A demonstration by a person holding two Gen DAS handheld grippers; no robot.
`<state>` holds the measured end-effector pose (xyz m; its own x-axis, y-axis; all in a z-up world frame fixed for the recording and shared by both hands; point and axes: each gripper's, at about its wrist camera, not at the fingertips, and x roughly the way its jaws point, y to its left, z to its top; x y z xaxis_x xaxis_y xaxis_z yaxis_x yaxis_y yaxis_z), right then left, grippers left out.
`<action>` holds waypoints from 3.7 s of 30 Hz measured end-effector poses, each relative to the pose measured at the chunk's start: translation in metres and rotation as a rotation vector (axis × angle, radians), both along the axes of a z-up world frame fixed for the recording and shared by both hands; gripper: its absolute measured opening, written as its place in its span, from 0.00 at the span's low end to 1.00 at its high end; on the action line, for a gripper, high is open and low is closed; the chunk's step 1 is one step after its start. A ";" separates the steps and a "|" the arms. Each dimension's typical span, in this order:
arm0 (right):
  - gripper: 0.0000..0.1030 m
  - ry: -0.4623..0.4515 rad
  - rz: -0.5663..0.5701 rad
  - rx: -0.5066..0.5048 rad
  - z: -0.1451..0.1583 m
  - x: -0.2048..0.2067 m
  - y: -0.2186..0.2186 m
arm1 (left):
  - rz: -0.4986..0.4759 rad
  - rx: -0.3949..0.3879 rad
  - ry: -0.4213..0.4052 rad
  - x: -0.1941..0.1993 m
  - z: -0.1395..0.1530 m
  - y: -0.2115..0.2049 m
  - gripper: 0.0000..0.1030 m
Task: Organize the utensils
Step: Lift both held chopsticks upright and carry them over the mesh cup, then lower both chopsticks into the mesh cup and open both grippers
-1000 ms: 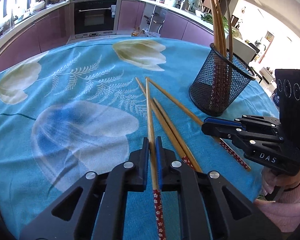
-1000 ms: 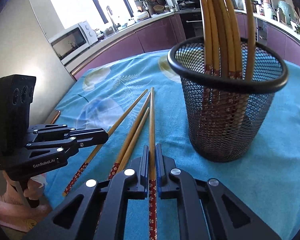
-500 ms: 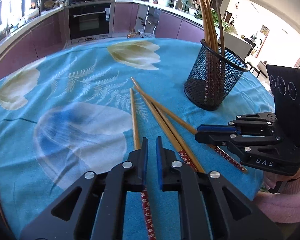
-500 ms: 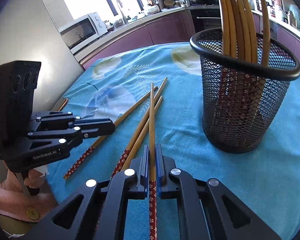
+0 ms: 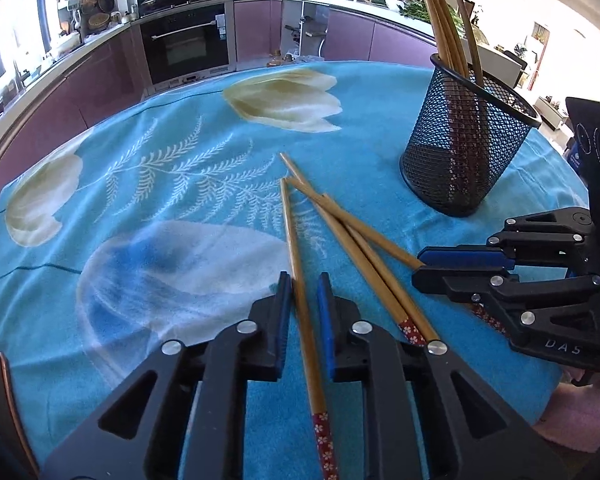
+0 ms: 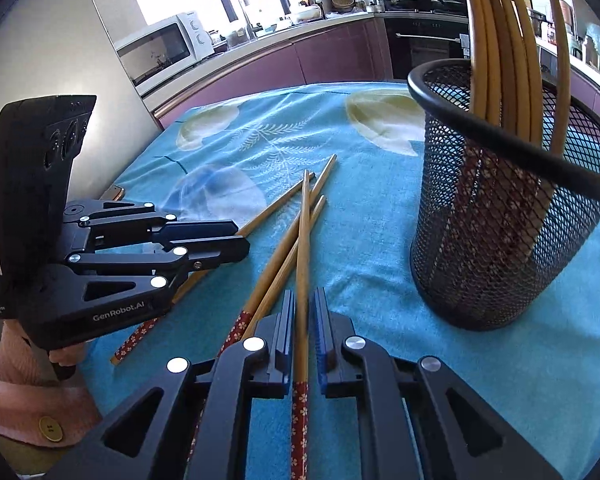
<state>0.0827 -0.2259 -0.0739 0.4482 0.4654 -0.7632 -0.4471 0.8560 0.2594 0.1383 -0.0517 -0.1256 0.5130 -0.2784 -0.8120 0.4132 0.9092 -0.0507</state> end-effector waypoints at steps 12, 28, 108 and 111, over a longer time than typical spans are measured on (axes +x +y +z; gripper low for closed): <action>0.06 -0.041 -0.011 0.042 0.013 -0.005 -0.012 | 0.017 -0.069 -0.014 -0.011 0.015 0.007 0.07; 0.06 -0.173 -0.038 0.140 0.061 -0.025 -0.039 | -0.086 -0.268 -0.087 -0.043 0.080 0.018 0.07; 0.06 -0.455 -0.153 0.129 0.149 -0.014 -0.089 | -0.212 -0.407 -0.293 0.003 0.179 -0.060 0.07; 0.06 -0.442 -0.158 0.127 0.146 -0.012 -0.088 | -0.212 -0.390 -0.285 0.005 0.174 -0.064 0.07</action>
<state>0.0707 -0.3137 0.0724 0.7893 0.4430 -0.4252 -0.4056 0.8960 0.1807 0.1428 -0.1159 0.0483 0.5978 -0.6539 -0.4638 0.6328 0.7401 -0.2278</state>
